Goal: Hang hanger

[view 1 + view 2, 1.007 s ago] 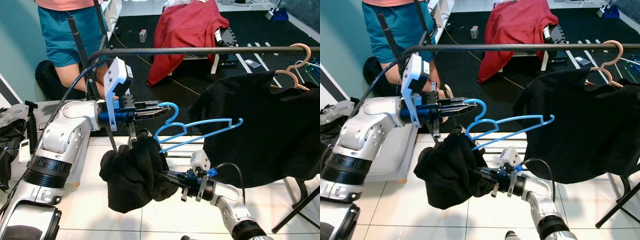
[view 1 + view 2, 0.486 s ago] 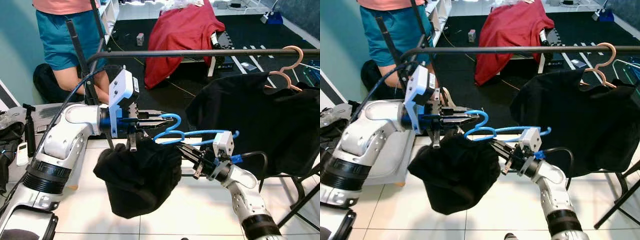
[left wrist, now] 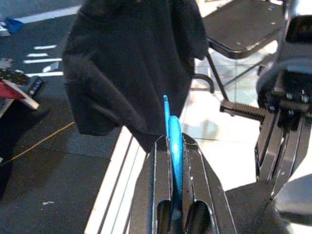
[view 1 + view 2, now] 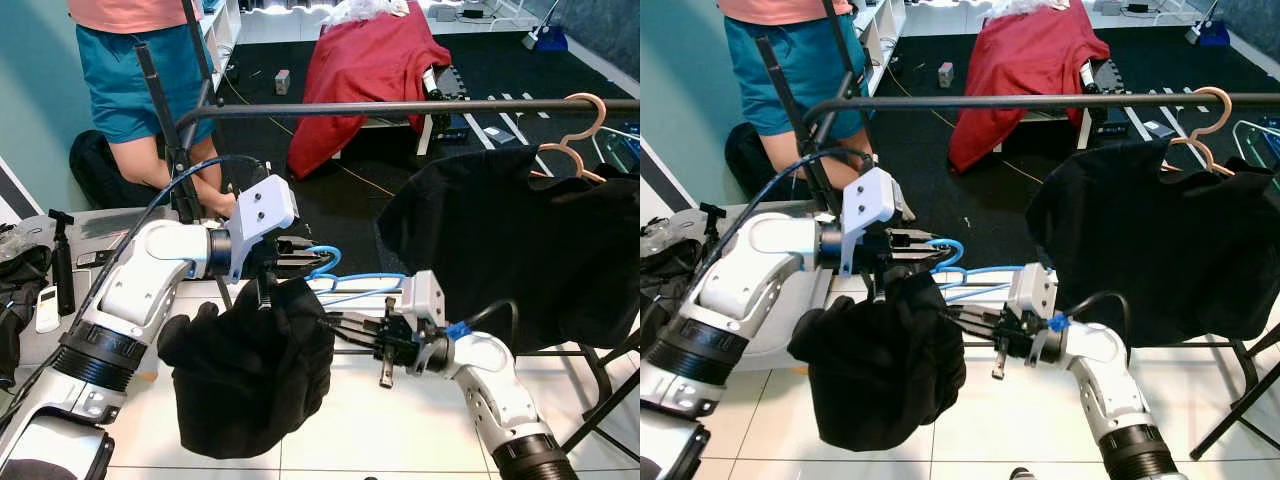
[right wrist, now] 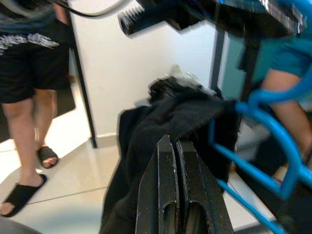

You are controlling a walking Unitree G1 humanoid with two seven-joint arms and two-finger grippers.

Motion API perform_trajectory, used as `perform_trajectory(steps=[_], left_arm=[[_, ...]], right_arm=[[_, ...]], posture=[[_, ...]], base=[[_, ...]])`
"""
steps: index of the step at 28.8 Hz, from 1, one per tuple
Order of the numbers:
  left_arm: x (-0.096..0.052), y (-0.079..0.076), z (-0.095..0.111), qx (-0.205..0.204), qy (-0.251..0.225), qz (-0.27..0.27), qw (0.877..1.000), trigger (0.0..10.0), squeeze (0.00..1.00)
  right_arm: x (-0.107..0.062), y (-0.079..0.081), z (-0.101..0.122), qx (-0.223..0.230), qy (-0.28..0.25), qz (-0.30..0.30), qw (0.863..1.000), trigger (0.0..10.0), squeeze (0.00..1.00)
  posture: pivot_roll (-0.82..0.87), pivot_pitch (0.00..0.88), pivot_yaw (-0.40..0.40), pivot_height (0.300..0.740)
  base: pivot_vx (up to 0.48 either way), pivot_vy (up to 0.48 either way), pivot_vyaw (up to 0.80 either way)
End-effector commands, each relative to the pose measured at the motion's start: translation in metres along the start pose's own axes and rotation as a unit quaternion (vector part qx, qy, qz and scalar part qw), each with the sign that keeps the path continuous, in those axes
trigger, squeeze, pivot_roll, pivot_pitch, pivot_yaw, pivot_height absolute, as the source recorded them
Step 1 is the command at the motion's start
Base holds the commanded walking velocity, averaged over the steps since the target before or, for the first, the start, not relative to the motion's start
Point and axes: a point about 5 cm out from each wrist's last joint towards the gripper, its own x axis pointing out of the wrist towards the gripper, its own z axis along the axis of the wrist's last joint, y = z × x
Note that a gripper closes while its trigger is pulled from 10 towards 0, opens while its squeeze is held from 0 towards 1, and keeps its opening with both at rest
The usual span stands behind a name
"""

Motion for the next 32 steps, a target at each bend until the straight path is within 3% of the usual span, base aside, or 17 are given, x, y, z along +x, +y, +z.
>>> perform_trajectory(steps=[1,3,4,6,7,9,10,12,13,16,17,18,19,20,21,32], left_arm=[[-0.004,0.010,0.009,0.019,-0.017,0.027,0.999,0.0,0.00],[-0.005,0.015,0.012,0.020,-0.024,0.041,0.999,0.0,0.00],[-0.008,0.022,0.016,0.019,-0.035,0.063,0.997,0.0,0.00],[-0.008,0.023,0.016,0.019,-0.036,0.067,0.997,0.0,0.00],[-0.009,0.024,0.016,0.019,-0.037,0.068,0.997,0.0,0.00],[-0.011,0.025,0.017,0.019,-0.039,0.067,0.997,0.0,0.00],[-0.013,0.024,0.018,0.017,-0.044,0.059,0.997,0.0,0.00],[-0.016,0.022,0.019,0.012,-0.053,0.047,0.997,0.0,0.00],[-0.018,0.020,0.019,0.006,-0.060,0.035,0.998,0.0,0.00],[-0.018,0.018,0.020,0.003,-0.065,0.027,0.998,0.0,0.00],[-0.018,0.016,0.020,-0.001,-0.068,0.020,0.998,0.0,0.00],[-0.018,0.016,0.020,-0.001,-0.068,0.020,0.998,0.0,0.00],[-0.018,0.014,0.020,-0.003,-0.070,0.014,0.997,0.0,0.00],[-0.018,0.014,0.020,-0.003,-0.070,0.014,0.997,0.0,0.00],[-0.018,0.013,0.020,-0.005,-0.071,0.010,0.997,0.0,0.00],[-0.018,0.016,0.020,-0.004,-0.071,0.009,0.997,0.0,0.00]], right_arm=[[-0.003,0.002,-0.007,-0.003,0.014,-0.015,1.000,0.0,0.00],[-0.006,0.001,-0.012,-0.012,0.035,-0.028,0.999,0.5,0.00],[-0.012,-0.003,-0.018,-0.032,0.066,-0.051,0.996,4.0,0.00],[-0.013,-0.003,-0.019,-0.036,0.073,-0.056,0.995,4.0,0.00],[-0.014,-0.004,-0.020,-0.028,0.073,-0.064,0.995,8.5,0.00],[-0.017,-0.006,-0.020,-0.021,0.070,-0.078,0.994,8.5,0.00],[-0.019,-0.008,-0.020,-0.009,0.064,-0.095,0.993,10.0,0.00],[-0.021,-0.010,-0.020,0.002,0.057,-0.110,0.992,10.0,0.00],[-0.022,-0.012,-0.020,0.004,0.049,-0.121,0.991,10.0,0.15],[-0.023,-0.012,-0.020,0.005,0.044,-0.126,0.991,10.0,0.15],[-0.023,-0.013,-0.020,0.009,0.039,-0.132,0.990,10.0,0.52],[-0.023,-0.013,-0.020,0.009,0.039,-0.132,0.990,10.0,0.52],[-0.022,-0.014,-0.018,0.011,0.026,-0.138,0.990,10.0,0.91],[-0.022,-0.014,-0.018,0.011,0.026,-0.138,0.990,10.0,0.91],[-0.020,-0.014,-0.017,0.013,0.016,-0.141,0.990,10.0,1.00],[-0.018,-0.004,-0.020,0.037,-0.019,-0.129,0.991,10.0,1.00]], posture=[[-0.05,0.104,0.038,0.740],[-0.05,0.107,0.038,0.740],[-0.05,0.109,0.038,0.740],[-0.05,0.109,0.038,0.740],[-0.05,0.113,0.038,0.740],[-0.05,0.114,0.038,0.740],[-0.06,0.120,0.037,0.740],[-0.06,0.120,0.036,0.740],[-0.06,0.121,0.036,0.740],[-0.06,0.124,0.035,0.740],[-0.06,0.124,0.034,0.740],[-0.06,0.124,0.034,0.740],[-0.06,0.125,0.035,0.740],[-0.06,0.125,0.035,0.740],[-0.06,0.125,0.035,0.740],[-0.05,0.133,0.036,0.740]], base=[[0.000,0.000,0.00],[0.000,0.000,0.00],[0.000,0.000,0.00],[0.000,0.000,0.00],[0.000,0.000,0.00],[0.000,0.000,0.00],[0.000,0.000,0.00],[0.000,0.000,0.00],[0.000,0.000,0.00],[0.000,0.000,0.00],[0.000,0.000,0.00],[0.000,0.000,0.00],[0.000,0.000,0.00],[0.000,0.000,0.00],[0.000,0.000,0.00],[0.000,0.000,0.00]])
